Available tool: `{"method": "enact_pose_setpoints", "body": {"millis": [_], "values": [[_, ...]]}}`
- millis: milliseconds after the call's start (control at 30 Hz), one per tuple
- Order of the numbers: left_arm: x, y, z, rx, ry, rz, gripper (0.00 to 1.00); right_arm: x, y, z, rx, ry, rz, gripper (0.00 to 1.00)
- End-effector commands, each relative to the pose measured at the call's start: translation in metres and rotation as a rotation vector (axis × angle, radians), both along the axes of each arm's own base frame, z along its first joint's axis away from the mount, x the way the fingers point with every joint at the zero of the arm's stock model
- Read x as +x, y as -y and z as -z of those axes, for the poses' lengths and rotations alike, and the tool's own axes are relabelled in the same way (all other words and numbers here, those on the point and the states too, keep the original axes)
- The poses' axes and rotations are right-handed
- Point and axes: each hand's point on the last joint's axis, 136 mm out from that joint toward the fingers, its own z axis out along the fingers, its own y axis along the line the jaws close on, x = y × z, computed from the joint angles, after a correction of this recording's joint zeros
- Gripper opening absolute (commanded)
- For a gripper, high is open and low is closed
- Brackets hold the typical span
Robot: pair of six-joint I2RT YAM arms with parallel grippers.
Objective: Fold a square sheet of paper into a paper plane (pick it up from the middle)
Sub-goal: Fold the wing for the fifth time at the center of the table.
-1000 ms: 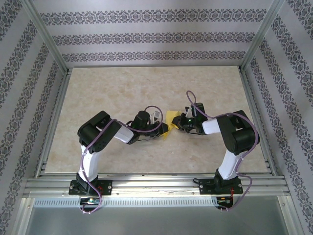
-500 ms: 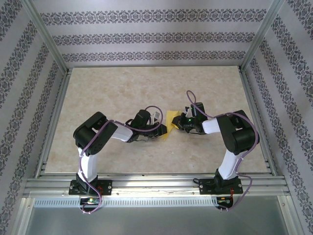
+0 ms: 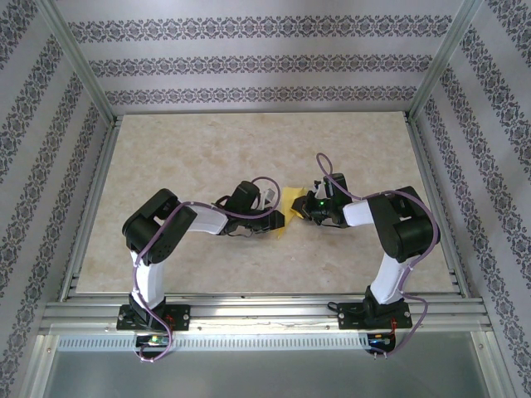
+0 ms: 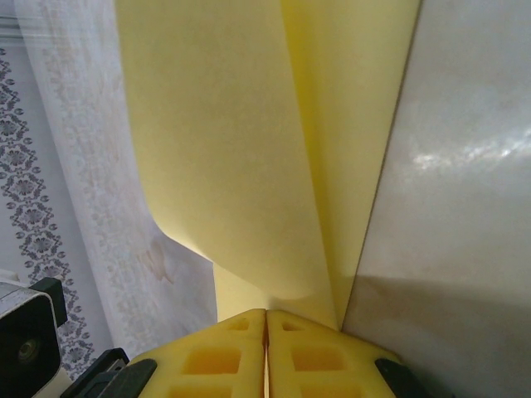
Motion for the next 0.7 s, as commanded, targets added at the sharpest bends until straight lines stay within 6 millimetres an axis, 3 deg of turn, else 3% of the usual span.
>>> {"method": "enact_pose_setpoints", "body": {"millis": [0,467,600,667], "values": [[-0.012,-0.020,0.026,0.153,-0.040,0.023,0.27,-0.002,0.001,0.011,-0.020,-0.037,0.003,0.10],[-0.020,-0.024,0.033,0.180,-0.060,0.040,0.11,-0.001,0.001,0.011,-0.026,-0.038,0.002,0.10],[-0.026,-0.027,0.036,0.183,-0.076,0.037,0.13,-0.002,0.001,0.012,-0.028,-0.043,0.001,0.09],[-0.029,-0.029,0.035,0.190,-0.083,0.041,0.20,-0.002,0.001,0.012,-0.029,-0.044,0.002,0.09]]}}
